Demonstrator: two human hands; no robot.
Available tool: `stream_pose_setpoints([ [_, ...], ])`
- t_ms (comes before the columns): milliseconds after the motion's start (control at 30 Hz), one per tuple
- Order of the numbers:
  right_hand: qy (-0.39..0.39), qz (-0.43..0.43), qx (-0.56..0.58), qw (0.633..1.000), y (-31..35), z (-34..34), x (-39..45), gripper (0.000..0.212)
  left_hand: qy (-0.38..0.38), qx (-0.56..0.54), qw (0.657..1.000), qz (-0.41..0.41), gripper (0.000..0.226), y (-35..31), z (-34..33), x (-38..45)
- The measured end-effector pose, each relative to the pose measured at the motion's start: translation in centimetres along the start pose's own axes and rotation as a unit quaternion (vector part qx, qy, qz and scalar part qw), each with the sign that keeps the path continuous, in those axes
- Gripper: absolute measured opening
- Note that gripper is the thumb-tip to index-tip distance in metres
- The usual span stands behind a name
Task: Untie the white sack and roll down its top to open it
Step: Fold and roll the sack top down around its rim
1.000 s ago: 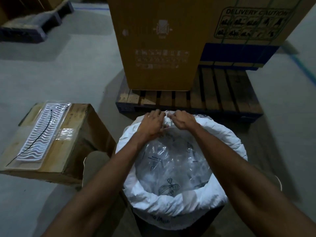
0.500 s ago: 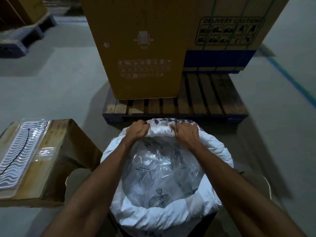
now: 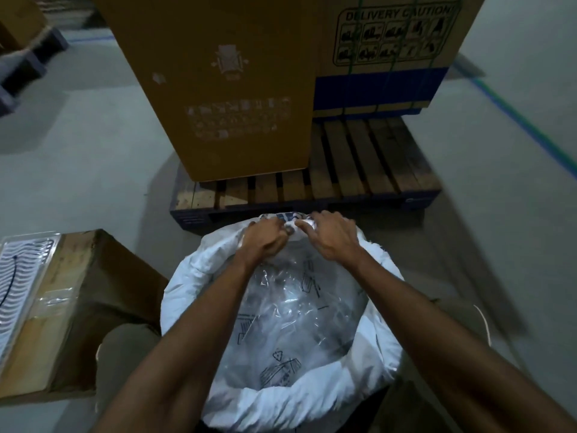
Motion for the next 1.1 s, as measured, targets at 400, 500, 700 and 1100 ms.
stream_pose_setpoints([
  [400, 0.024, -0.029, 0.178, 0.983, -2.2, -0.4, 0.3, 0.04, 0.023, 0.086, 0.986, -0.138, 0.059, -2.4, -1.8, 1.1],
  [500, 0.147, -0.084, 0.348, 0.922, -3.7, 0.6, 0.3, 0.044, -0.005, 0.069, 0.988, -0.14, 0.038, -3.4, -2.5, 1.5],
  [700, -0.001, -0.082, -0.057, 0.995, -4.7, 0.7, -2.4, 0.063, 0.011, 0.095, 0.995, 0.008, 0.045, -3.9, -2.5, 3.5],
  [1100, 0.1, -0.229, 0.366, 0.896, -9.0, 1.0, -3.0, 0.056, 0.009, 0.076, 0.956, -0.282, 0.04, -8.6, -5.0, 1.8],
])
Point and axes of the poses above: each hand's wrist, its own x-axis towards the middle knuckle, its own z-axis out of the back of the hand, y = z × x, the point moved 1 cm from there along x, towards the middle knuckle, and after that the axes turned 2 degrees about -x, right-handed, at the moved point
